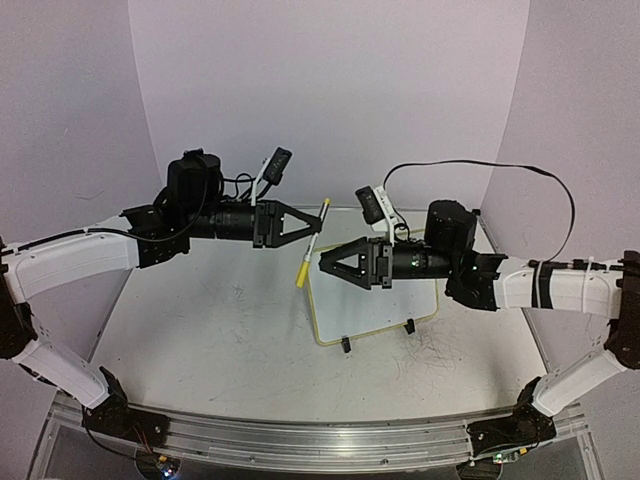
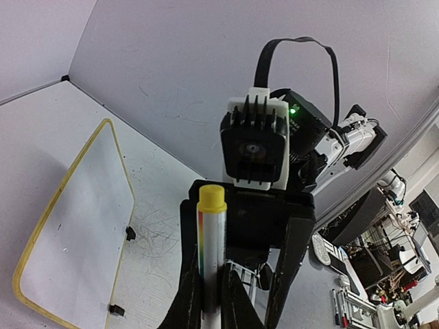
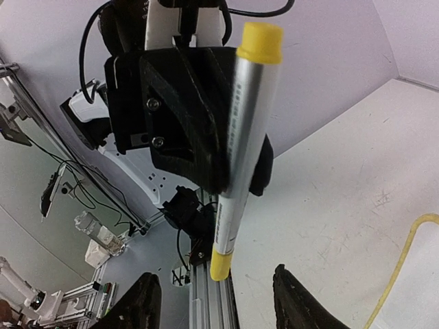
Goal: Write a sentence on the whiteboard
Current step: Pass from the left arm to the right
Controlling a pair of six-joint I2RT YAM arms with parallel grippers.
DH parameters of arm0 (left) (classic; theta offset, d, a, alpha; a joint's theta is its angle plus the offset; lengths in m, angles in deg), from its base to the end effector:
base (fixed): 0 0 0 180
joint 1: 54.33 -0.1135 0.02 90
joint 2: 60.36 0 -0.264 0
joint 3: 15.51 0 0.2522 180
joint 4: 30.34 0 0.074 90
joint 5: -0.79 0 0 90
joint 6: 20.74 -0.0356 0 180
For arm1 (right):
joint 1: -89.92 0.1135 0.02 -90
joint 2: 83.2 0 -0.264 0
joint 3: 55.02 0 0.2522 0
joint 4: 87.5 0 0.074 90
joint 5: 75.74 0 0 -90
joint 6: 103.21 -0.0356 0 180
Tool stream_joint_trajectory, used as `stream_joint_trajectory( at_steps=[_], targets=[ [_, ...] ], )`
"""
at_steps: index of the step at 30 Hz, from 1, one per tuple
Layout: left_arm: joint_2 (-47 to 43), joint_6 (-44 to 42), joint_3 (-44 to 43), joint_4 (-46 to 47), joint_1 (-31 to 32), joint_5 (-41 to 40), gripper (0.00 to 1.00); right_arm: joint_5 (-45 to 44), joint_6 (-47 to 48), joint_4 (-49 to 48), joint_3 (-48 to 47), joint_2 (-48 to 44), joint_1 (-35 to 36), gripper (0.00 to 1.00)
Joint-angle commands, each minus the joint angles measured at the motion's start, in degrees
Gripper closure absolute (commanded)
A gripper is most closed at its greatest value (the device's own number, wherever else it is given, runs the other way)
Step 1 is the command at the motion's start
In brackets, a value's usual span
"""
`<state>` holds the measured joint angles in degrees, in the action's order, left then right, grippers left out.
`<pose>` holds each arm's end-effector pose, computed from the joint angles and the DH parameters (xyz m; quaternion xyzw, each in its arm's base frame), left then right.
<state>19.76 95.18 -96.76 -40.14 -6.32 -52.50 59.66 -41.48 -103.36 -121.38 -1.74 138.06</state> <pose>0.2038 -0.2582 0.3631 0.3393 0.6673 -0.5628 0.3505 0.1968 0.2577 0.3102 -0.3824 0.5909 0.6191 0.3483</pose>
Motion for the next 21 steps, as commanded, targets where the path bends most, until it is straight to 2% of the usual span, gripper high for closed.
stream_joint_trajectory(
  at_steps=[1,5,15,21],
  targets=[
    [0.51,1.03,-2.66,4.62,0.26,2.40,1.00,3.45,-3.33,-7.64,-2.26,2.19,-0.03,0.46],
    [1.13,1.15,-2.84,4.74,0.42,2.77,1.00,4.86,-5.85,-11.36,-3.30,4.14,0.06,0.53],
    [2.41,0.81,-4.06,4.74,0.50,3.63,1.00,7.02,-7.43,-13.73,-5.41,7.36,0.08,0.68],
    [2.58,0.60,-4.46,4.74,0.51,3.62,1.00,6.43,-7.34,-14.33,-5.43,7.60,0.01,0.88]
  ],
)
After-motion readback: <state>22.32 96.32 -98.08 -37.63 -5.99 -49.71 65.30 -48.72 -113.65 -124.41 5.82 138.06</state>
